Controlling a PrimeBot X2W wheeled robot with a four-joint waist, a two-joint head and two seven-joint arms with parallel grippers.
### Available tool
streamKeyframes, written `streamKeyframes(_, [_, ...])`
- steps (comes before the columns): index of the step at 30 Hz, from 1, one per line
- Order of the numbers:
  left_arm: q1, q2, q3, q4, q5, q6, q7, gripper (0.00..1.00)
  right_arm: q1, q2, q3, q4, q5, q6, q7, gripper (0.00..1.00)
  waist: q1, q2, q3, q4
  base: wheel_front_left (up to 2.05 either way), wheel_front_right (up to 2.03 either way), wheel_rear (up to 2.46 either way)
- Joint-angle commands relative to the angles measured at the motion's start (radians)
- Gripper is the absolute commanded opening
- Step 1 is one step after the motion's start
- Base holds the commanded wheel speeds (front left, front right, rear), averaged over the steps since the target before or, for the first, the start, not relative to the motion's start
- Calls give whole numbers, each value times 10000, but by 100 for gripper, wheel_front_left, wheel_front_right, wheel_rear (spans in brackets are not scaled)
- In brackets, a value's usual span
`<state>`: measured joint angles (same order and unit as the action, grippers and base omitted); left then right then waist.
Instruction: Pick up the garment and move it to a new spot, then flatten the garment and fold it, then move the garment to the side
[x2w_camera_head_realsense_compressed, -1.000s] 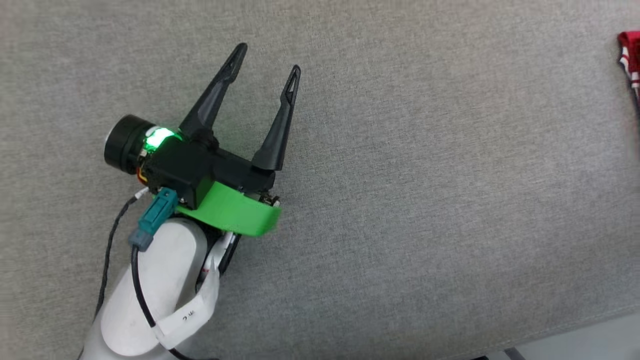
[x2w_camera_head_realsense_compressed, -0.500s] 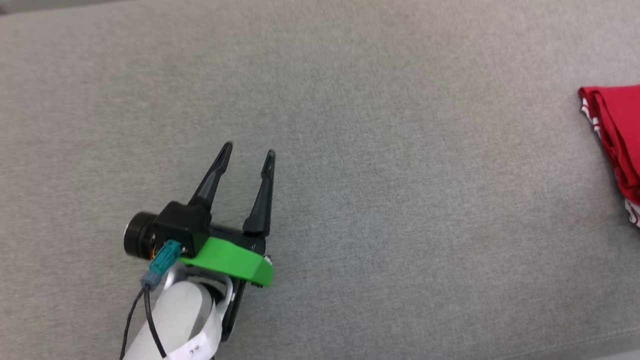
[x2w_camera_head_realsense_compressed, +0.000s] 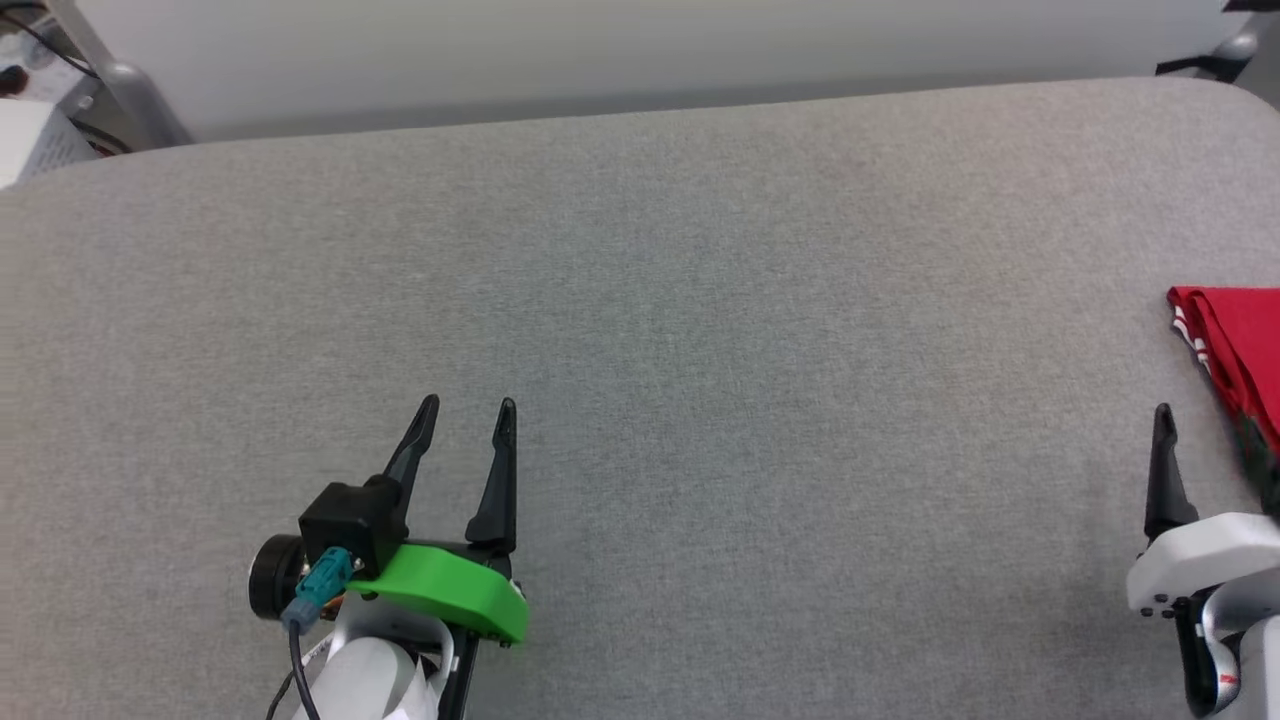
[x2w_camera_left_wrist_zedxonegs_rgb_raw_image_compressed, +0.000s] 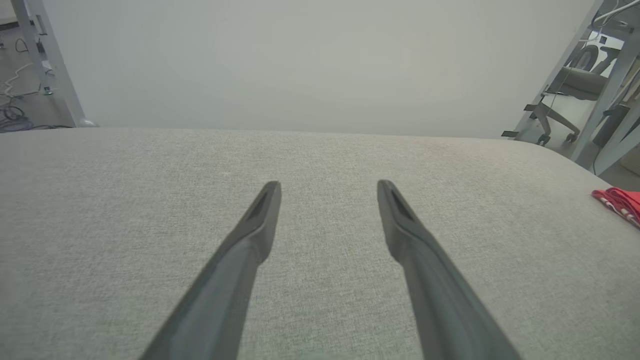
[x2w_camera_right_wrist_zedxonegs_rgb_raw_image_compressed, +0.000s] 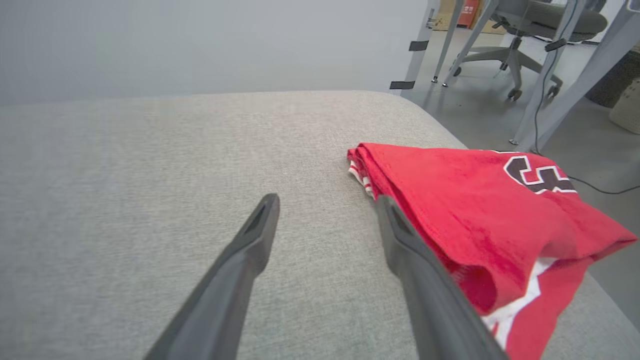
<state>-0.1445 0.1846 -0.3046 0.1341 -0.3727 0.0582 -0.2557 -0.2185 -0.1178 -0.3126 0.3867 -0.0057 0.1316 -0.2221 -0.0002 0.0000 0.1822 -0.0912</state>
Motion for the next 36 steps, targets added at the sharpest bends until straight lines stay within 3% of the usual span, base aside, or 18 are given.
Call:
streamKeyframes(1, [141,-56,86,108,-104,22,-51,100,320,128,125,-451,22,-9,141,100,2,0,-540,524,0,0,0])
streamKeyframes(10, [567,-105,711,517,5,64,-58,100,2167,609,1385,-3634,695,-9,1053,100,2,0,-1243,989,0,0,0])
streamKeyframes(18, [944,-115,927,547,299,-117,-59,100,3473,669,2010,-5625,901,-9,1765,100,2,0,-1650,1133,0,0,0])
streamKeyframes(25, [1063,-171,1034,595,432,-189,-60,100,4226,673,2214,-6594,1099,-9,2185,100,2,0,-1821,1042,0,0,0])
streamKeyframes(36, [1134,-215,1027,674,561,-279,-60,100,4284,675,2431,-6875,1297,-9,2289,100,2,0,-1836,985,0,0,0])
